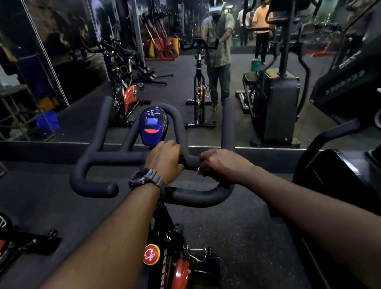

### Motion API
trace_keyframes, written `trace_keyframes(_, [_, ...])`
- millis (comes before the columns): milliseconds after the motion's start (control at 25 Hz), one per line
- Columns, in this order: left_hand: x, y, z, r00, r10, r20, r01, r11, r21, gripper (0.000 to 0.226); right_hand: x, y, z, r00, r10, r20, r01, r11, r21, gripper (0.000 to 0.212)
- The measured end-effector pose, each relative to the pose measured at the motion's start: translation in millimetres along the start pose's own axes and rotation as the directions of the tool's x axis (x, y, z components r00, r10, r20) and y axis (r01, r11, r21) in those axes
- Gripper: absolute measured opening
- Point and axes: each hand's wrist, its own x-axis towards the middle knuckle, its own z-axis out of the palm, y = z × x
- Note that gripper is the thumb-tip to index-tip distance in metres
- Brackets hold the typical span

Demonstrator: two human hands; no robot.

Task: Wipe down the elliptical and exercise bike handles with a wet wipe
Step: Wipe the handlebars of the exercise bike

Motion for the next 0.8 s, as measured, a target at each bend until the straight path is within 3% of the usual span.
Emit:
trace_keyframes(240, [-2, 2, 0, 1.0, -0.024, 0.015, 0.024, 1.0, -0.002, 0.038, -16, 31, -23, 0.995, -0.033, 0.098, 0.018, 0.989, 0.149, 0.011])
trace_keyframes(480, [-4, -3, 2, 1.0, -0.013, 0.021, 0.014, 0.999, -0.032, 0.017, 46, -25, 2, 0.991, 0.037, -0.127, -0.009, 0.976, 0.216, 0.006])
trace_keyframes(600, [-4, -6, 8, 0.996, -0.063, -0.056, 0.056, 0.992, -0.113, 0.028, 62, -17, -4, 0.949, 0.248, -0.194, -0.192, 0.945, 0.266, 0.016])
trace_keyframes(640, [-5, -6, 10, 0.994, -0.083, -0.07, 0.073, 0.989, -0.13, 0.029, 62, -14, -6, 0.948, 0.253, -0.194, -0.198, 0.944, 0.263, 0.019])
trace_keyframes(800, [-7, -5, 12, 0.994, -0.088, -0.068, 0.078, 0.987, -0.139, 0.033, 58, -2, -13, 0.989, -0.032, -0.144, 0.052, 0.989, 0.138, 0.011])
